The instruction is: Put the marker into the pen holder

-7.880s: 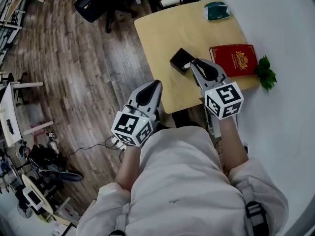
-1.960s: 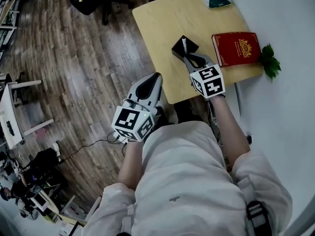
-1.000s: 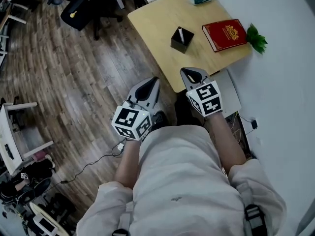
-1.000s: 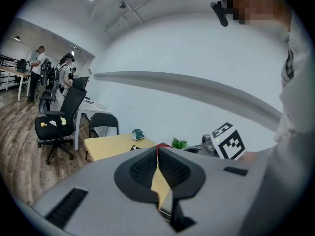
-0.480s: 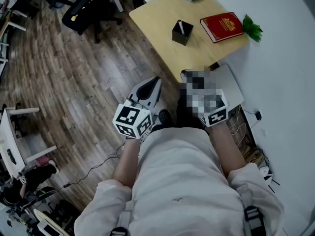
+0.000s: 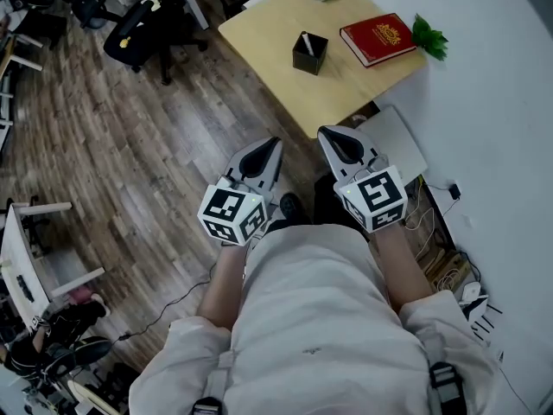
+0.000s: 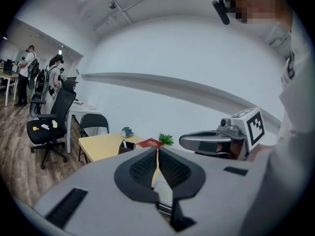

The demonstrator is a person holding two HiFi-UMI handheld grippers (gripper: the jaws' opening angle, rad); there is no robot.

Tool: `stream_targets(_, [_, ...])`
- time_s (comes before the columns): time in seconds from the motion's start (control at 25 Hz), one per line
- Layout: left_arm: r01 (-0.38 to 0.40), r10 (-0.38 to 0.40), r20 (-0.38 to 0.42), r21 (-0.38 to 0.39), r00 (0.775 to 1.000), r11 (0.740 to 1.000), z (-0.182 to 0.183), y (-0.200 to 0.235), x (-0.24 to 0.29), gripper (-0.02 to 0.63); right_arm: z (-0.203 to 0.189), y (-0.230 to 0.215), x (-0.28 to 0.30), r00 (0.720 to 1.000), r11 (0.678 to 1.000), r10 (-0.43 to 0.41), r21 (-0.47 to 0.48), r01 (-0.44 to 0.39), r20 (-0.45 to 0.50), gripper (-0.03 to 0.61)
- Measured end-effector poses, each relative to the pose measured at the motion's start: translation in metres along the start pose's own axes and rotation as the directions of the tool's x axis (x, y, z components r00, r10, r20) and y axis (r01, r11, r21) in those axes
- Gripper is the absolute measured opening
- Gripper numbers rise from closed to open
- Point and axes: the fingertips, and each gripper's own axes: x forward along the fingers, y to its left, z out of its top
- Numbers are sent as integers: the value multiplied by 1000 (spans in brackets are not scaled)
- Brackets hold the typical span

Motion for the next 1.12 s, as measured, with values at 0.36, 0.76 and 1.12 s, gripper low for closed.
stream_targets(0.36, [12,-12,4,12,1000,1000,2,-8,-2,15,3,4,-13,999,999,-14,30,13,33,-2])
stream_targets(0.76, [11,-11,7,16,1000,1000,9,-5,9,15,11,-7,-16,998,999,-18,35,15,62,-2])
stream_targets(1.12, [20,-20,-8,9,1000,1000,6,-6,21,15,5,-17,-16,998,998,-22,55,19,54,-2])
